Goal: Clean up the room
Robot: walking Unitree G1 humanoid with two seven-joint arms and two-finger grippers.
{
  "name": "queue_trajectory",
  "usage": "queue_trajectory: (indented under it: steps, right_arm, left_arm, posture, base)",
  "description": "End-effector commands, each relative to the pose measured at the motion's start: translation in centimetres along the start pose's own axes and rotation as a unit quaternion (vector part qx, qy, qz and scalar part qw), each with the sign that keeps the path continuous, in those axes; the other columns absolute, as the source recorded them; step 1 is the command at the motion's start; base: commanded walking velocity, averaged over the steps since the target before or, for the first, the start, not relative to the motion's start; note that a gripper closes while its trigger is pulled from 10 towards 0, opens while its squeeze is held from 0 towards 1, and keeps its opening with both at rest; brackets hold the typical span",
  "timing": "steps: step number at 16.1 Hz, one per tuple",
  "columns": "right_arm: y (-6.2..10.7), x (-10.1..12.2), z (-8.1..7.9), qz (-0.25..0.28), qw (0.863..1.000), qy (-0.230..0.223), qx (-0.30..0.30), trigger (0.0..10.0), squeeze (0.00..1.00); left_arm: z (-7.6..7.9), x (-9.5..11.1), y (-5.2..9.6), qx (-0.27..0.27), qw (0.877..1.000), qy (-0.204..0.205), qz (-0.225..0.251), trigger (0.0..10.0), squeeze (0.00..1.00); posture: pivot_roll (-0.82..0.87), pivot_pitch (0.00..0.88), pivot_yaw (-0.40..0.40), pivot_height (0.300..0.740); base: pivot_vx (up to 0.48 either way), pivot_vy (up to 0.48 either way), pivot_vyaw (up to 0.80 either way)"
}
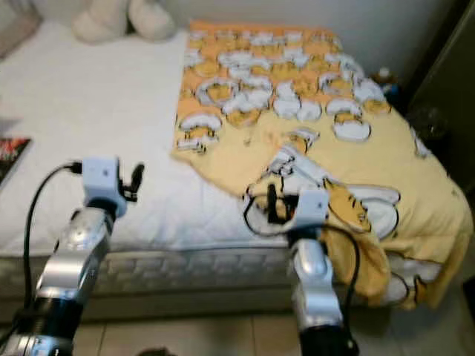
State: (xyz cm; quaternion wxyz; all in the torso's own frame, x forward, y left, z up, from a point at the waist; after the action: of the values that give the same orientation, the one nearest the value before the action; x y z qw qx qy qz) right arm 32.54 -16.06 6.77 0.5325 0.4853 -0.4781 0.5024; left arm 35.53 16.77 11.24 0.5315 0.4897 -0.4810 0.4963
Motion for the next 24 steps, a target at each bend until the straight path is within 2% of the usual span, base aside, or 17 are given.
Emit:
queue_trajectory:
  steps: [1,6,9,11,18,20,21,22,23,24]
  right_arm:
    - [0.1,-0.3,0.3,-0.007,1.000,-0.006,-0.003,10.0,0.00]
    - [-0.1,-0.8,-0.3,-0.021,1.000,-0.014,0.010,10.0,0.00]
    - [-0.4,-1.4,-0.4,-0.035,0.999,-0.017,0.010,10.0,0.00]
    - [-0.5,-1.3,-0.3,-0.035,0.999,-0.013,0.008,10.0,0.00]
    - [-1.1,-1.8,-0.2,-0.047,0.999,-0.017,0.014,10.0,0.00]
    - [-1.1,-2.7,-0.8,-0.076,0.996,-0.038,0.024,10.0,0.00]
    - [-1.1,-3.5,-1.1,-0.095,0.994,-0.049,0.028,10.0,0.00]
    - [-1.1,-4.3,-1.5,-0.114,0.991,-0.057,0.031,10.0,0.00]
    - [-1.2,-5.1,-2.1,-0.133,0.989,-0.055,0.038,10.0,0.00]
    - [-1.3,-5.4,-2.5,-0.141,0.988,-0.052,0.045,10.0,0.00]
  left_arm:
    - [0.9,0.5,-0.2,-0.024,1.000,-0.002,0.008,10.0,0.00]
    - [2.3,1.0,-0.2,-0.059,0.998,0.007,0.015,10.0,0.00]
    - [4.3,1.9,-0.5,-0.117,0.993,-0.028,0.020,10.0,0.00]
    - [5.3,1.9,-0.6,-0.141,0.989,-0.030,0.015,10.0,0.00]
    - [4.3,2.1,-1.1,-0.120,0.992,-0.020,0.012,10.0,0.00]
    - [4.2,1.8,-1.2,-0.124,0.992,0.018,-0.010,10.0,0.00]
    - [4.5,1.3,-1.2,-0.141,0.989,0.035,-0.032,10.0,0.00]
    - [4.8,0.5,-0.9,-0.172,0.981,0.061,-0.070,10.0,0.00]
    - [5.4,-0.9,0.1,-0.218,0.963,0.098,-0.127,10.0,0.00]
    - [5.8,-1.6,1.0,-0.242,0.948,0.126,-0.162,10.0,0.00]
  posture:
    - [0.01,0.000,-0.028,0.740]
    - [0.01,0.000,-0.025,0.740]
    - [0.02,0.000,-0.023,0.740]
    - [0.02,0.000,-0.021,0.740]
    - [0.02,0.000,-0.026,0.740]
    - [0.02,0.000,-0.031,0.740]
    - [0.03,0.000,-0.034,0.740]
    - [0.03,0.000,-0.034,0.740]
    - [0.06,0.000,-0.030,0.740]
    - [0.06,0.000,-0.030,0.740]
  base:
    - [0.446,0.000,0.00]
    - [0.426,0.062,0.00]
    - [0.469,0.000,0.00]
    - [0.394,0.000,0.00]
    - [0.000,0.000,-0.25]
    - [0.000,0.000,0.00]
    - [0.000,0.000,0.00]
    - [0.000,0.000,0.00]
    - [0.000,0.000,0.00]
    - [0.000,0.000,0.00]
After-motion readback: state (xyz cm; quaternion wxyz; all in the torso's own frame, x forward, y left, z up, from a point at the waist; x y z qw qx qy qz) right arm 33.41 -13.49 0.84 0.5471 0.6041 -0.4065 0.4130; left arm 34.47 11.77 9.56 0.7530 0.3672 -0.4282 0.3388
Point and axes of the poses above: a point about 5 cm out from each wrist's last joint towards the gripper, its own y axis pointing back from the gripper into the wrist, its own x axis along the axis of the wrist's last joint, z = x × y, the point moved 4 cm from there along -y, pointing out of the wrist towards the gripper, and after that the axes turned 9 degrees about y, right-handed, at the moved point
